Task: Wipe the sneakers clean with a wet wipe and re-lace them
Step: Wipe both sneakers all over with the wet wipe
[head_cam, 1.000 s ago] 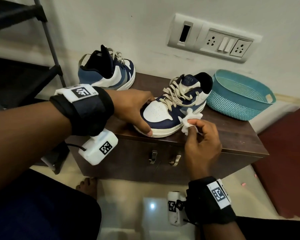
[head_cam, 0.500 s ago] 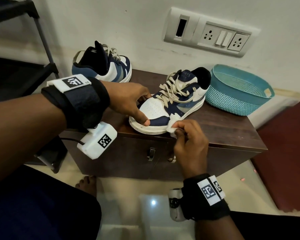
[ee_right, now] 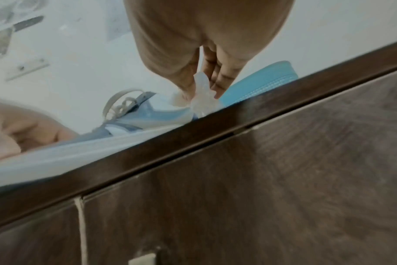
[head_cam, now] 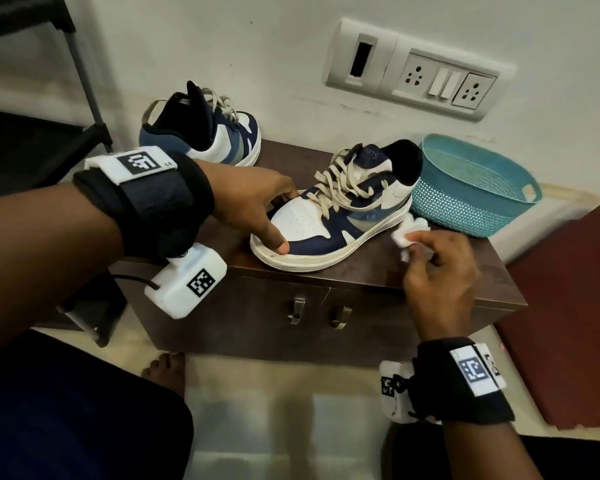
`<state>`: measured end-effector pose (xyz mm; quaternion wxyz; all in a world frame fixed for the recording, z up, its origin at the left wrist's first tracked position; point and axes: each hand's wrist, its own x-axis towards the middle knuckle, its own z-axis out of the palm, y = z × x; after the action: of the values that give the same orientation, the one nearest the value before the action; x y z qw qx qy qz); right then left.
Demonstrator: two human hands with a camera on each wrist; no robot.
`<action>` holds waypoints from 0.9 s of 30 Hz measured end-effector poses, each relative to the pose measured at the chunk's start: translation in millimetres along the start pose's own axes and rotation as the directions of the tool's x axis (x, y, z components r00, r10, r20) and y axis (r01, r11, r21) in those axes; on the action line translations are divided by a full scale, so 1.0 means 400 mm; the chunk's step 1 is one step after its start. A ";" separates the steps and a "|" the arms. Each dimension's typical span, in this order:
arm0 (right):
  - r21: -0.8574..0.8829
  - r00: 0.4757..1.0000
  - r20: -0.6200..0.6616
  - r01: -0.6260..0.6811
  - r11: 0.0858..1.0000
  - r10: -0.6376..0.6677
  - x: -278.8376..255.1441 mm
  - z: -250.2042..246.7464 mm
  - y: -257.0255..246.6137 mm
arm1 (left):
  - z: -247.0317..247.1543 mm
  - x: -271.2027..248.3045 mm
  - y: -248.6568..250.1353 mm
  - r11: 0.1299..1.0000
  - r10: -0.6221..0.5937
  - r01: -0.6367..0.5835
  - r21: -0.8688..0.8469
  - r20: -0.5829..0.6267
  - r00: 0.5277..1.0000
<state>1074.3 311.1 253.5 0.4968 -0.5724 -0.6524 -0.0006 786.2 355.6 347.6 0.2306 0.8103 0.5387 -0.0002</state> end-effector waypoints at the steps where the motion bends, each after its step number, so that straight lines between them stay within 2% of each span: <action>1: 0.055 0.997 -0.050 -0.053 0.997 0.056 0.011 -0.008 0.004 | 0.000 0.000 0.000 1.000 -0.001 0.001 0.001 0.001 1.000; 2: 0.114 0.996 -0.058 -0.068 0.991 0.075 0.016 -0.007 0.001 | -0.002 0.001 0.001 1.000 -0.002 0.002 0.001 0.003 1.000; 4: 0.234 0.997 0.024 -0.071 0.970 0.067 0.006 0.018 -0.029 | -0.005 0.002 0.004 1.000 -0.006 0.006 0.000 0.005 1.000; 7: 0.295 0.992 0.120 -0.073 0.953 0.039 -0.023 0.077 -0.098 | -0.007 0.004 0.007 1.000 -0.013 0.013 0.007 0.010 1.000; 9: 0.256 0.981 0.144 0.087 0.963 -0.127 -0.041 0.098 -0.136 | -0.008 0.003 0.008 1.000 -0.016 0.016 0.012 0.013 1.000; 11: 0.185 0.938 0.183 0.263 0.947 -0.296 -0.037 0.101 -0.140 | -0.009 0.003 0.007 1.000 -0.023 0.022 0.015 0.018 1.000; 12: 0.144 0.942 0.169 0.268 0.953 -0.291 -0.017 0.097 -0.126 | -0.008 0.003 0.007 1.000 -0.024 0.024 0.014 0.020 0.999; 14: 0.084 0.992 0.049 0.109 0.991 -0.113 0.031 0.081 -0.090 | -0.009 0.004 0.008 1.000 -0.028 0.028 0.010 0.022 0.999; 15: 0.093 1.000 -0.008 0.014 0.996 -0.014 0.048 0.075 -0.081 | -0.008 0.004 0.009 0.999 -0.032 0.032 0.009 0.023 0.999; 16: 0.102 0.999 -0.029 -0.023 0.995 0.026 0.052 0.074 -0.081 | -0.008 0.005 0.010 0.999 -0.034 0.034 0.013 0.024 0.999; 18: 0.108 0.994 0.054 0.084 0.991 -0.091 0.027 0.090 -0.116 | -0.009 0.005 0.013 0.999 -0.041 0.040 0.023 0.026 0.999; 20: 0.110 0.949 0.169 0.252 0.962 -0.268 -0.012 0.101 -0.143 | -0.011 0.006 0.015 0.999 -0.040 0.039 0.021 0.029 0.999; 21: 0.108 0.939 0.171 0.284 0.953 -0.299 -0.008 0.099 -0.139 | -0.012 0.005 0.014 0.999 -0.037 0.037 0.017 0.031 0.999; 22: 0.101 0.954 0.130 0.259 0.961 -0.271 0.009 0.094 -0.126 | -0.013 0.003 0.014 0.999 -0.035 0.034 0.013 0.030 0.999; 24: 0.094 0.997 -0.012 0.081 0.992 -0.080 0.047 0.083 -0.096 | -0.012 0.003 0.016 0.999 -0.033 0.033 0.013 0.032 0.999; 25: 0.106 0.998 -0.056 0.001 0.994 0.005 0.057 0.082 -0.090 | -0.010 0.003 0.017 0.999 -0.034 0.034 0.015 0.032 0.999; 26: 0.109 0.997 -0.071 -0.028 0.994 0.036 0.054 0.087 -0.095 | -0.010 0.004 0.020 0.999 -0.034 0.033 0.021 0.031 0.999; 27: 0.111 0.999 -0.050 -0.003 0.994 0.009 0.042 0.094 -0.111 | -0.009 0.004 0.022 0.999 -0.037 0.036 0.029 0.032 0.999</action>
<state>1019.1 329.7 270.5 0.5441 -0.5458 -0.6368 0.0224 793.6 355.6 353.8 0.2277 0.8033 0.5497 -0.0251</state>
